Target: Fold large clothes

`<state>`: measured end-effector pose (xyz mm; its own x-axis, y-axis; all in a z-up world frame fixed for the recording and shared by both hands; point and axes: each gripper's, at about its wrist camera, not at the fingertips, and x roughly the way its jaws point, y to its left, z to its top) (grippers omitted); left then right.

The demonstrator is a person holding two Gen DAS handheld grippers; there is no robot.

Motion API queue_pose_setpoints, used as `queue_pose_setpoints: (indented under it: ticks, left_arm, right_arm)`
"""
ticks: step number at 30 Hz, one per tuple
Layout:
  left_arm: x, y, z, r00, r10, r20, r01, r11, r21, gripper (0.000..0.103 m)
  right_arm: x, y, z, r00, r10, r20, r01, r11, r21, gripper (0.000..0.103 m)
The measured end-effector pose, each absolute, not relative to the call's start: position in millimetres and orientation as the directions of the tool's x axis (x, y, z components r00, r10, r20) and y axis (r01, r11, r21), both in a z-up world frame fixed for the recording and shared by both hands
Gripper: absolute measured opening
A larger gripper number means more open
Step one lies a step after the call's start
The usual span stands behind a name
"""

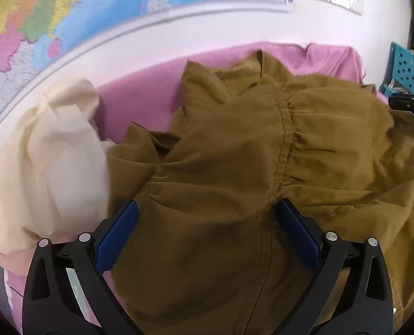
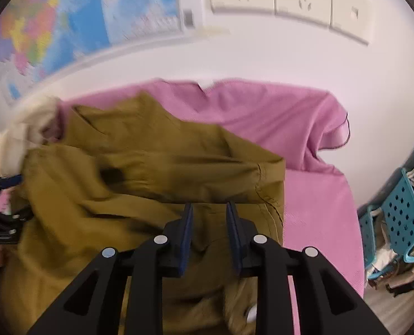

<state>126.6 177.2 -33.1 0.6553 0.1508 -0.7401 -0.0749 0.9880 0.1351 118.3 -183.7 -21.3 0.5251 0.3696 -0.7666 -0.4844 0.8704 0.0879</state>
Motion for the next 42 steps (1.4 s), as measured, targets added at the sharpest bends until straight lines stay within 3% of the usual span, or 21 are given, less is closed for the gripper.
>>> queue_pose_setpoints:
  ticks: [6,9,15,17,19,25,35,42]
  left_arm:
    - [99.2,184.9,-12.2,0.700,0.124,-0.704,-0.083,0.992,0.093,0.097]
    - [83.8,193.0,-9.2,0.704,0.097,-0.704,-0.076,0.995,0.061,0.097]
    - [45.3,214.0,-9.0,0.705,0.108,-0.701,-0.121,0.992,0.031,0.097]
    - [29.7,223.3,-9.8,0.698,0.096,-0.709,-0.133,0.991,0.004,0.097]
    - [15.5,229.0,-12.4,0.689,0.079,-0.721,-0.130,0.991,-0.016,0.097]
    - [-12.4,229.1,-29.6,0.646,0.041,-0.763,-0.107,0.994,-0.036,0.097]
    - [-46.2,215.4,-42.2,0.618,0.029,-0.786,-0.101,0.994,-0.042,0.097]
    - [-61.7,195.1,-34.3,0.637,0.073,-0.767,-0.104,0.995,0.008,0.097]
  right_arm:
    - [88.5,-140.3,-25.1,0.445,0.417,-0.793,-0.633,0.773,0.051,0.034]
    - [97.7,-128.6,-51.8,0.420,0.342,-0.841,-0.615,0.789,0.014,0.034]
    - [107.9,-137.7,-58.7,0.380,0.372,-0.847,-0.571,0.815,0.102,0.034]
    - [102.5,-144.4,-46.8,0.384,0.402,-0.831,-0.561,0.817,0.136,0.040]
    - [92.1,-152.0,-35.0,0.400,0.418,-0.816,-0.555,0.819,0.147,0.054]
    - [61.6,-202.8,-5.1,0.444,0.473,-0.761,-0.511,0.831,0.218,0.066]
    - [6.5,-290.1,-13.7,0.456,0.512,-0.728,-0.363,0.854,0.373,0.071]
    - [-25.1,-289.6,-28.5,0.435,0.542,-0.719,-0.368,0.836,0.407,0.071]
